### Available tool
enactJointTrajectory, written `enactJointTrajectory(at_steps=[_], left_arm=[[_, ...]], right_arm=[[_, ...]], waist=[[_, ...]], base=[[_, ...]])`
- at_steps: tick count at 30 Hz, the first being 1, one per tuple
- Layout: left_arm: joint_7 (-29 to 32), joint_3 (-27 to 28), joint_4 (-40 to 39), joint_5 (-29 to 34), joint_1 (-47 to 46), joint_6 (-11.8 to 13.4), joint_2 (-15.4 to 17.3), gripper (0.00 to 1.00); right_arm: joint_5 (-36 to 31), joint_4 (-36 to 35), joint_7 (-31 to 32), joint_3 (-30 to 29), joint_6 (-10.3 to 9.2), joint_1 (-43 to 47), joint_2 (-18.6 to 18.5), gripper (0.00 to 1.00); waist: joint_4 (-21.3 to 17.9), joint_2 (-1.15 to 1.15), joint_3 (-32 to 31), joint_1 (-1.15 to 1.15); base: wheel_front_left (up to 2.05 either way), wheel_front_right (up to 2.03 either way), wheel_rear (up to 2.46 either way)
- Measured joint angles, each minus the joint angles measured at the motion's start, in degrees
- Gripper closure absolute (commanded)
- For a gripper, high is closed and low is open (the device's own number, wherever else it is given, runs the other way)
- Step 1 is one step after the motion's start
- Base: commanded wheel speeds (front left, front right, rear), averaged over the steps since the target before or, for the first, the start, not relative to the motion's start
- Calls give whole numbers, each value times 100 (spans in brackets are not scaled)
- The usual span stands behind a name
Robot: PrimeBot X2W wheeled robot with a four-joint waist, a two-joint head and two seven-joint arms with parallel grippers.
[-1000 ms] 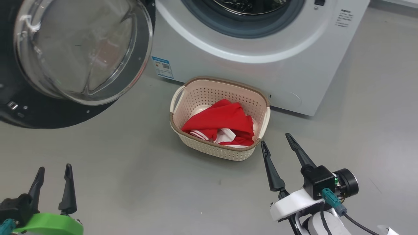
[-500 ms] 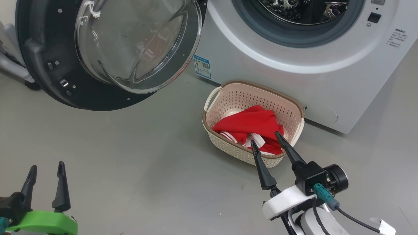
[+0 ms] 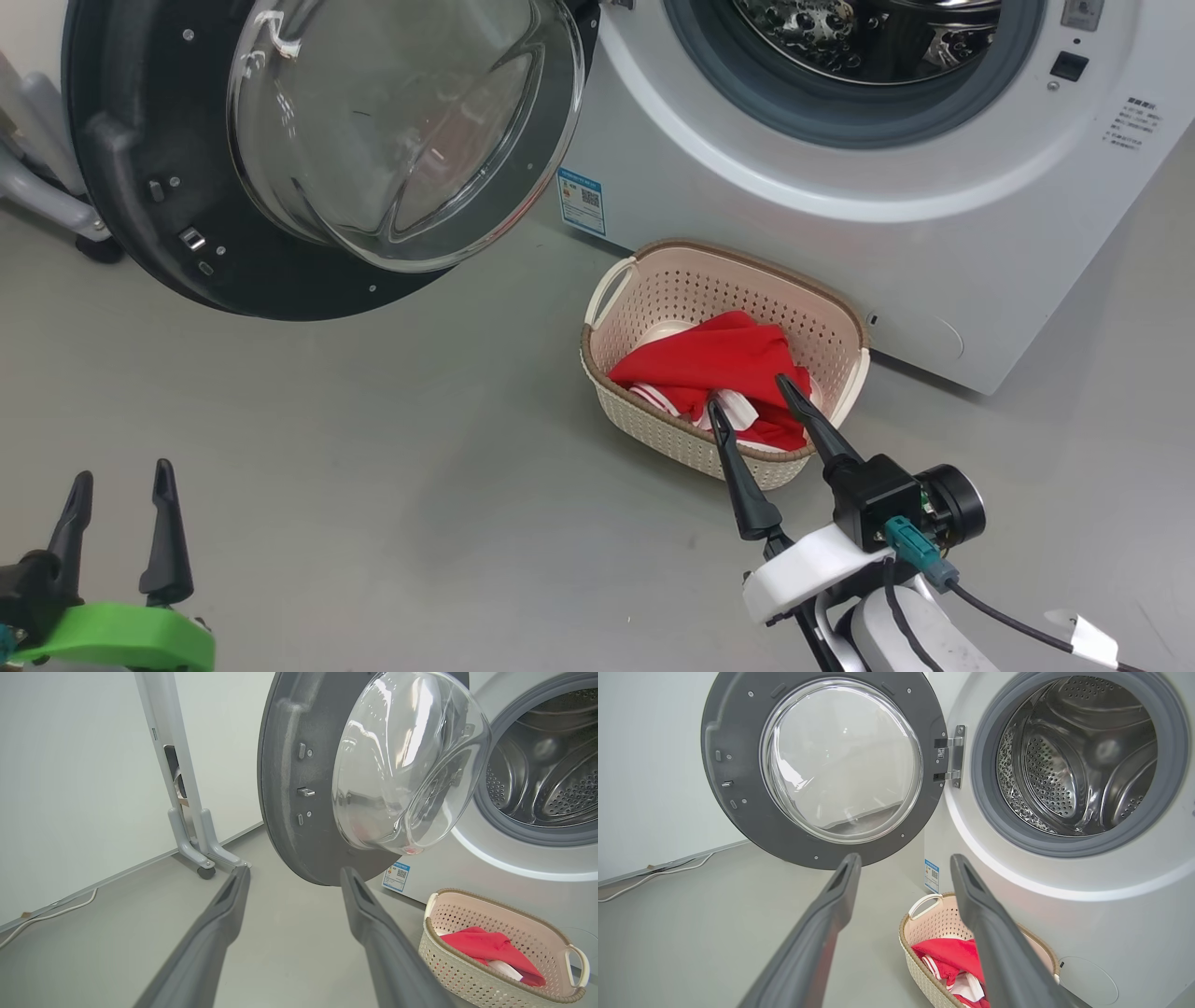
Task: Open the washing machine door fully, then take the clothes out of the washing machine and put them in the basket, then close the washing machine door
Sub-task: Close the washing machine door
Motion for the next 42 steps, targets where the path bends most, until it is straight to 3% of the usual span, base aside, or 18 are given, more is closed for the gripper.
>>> enactJointTrajectory(at_steps=[36,37,38,39,42], left_arm=[[0,59,-2,118,20,-3,-96,0],[0,53,9,116,20,-12,-96,7],[0,48,29,104,21,-22,-103,88],[0,42,37,103,21,-25,-113,100],[0,37,-9,93,21,-26,-91,100]], right_arm=[[56,68,0,-92,0,-43,0,0],[56,67,0,-101,0,-43,-1,0],[56,67,0,-114,0,-42,0,0],[56,68,0,-134,0,-40,0,0],[47,66,0,-267,0,-1,1,0]], waist=[[-38,0,-39,0],[-39,0,-39,0],[-40,0,-37,0],[-41,0,-35,0],[-47,0,23,0]], base=[[0,0,0],[0,0,0],[0,0,0],[0,0,0],[0,0,0]])
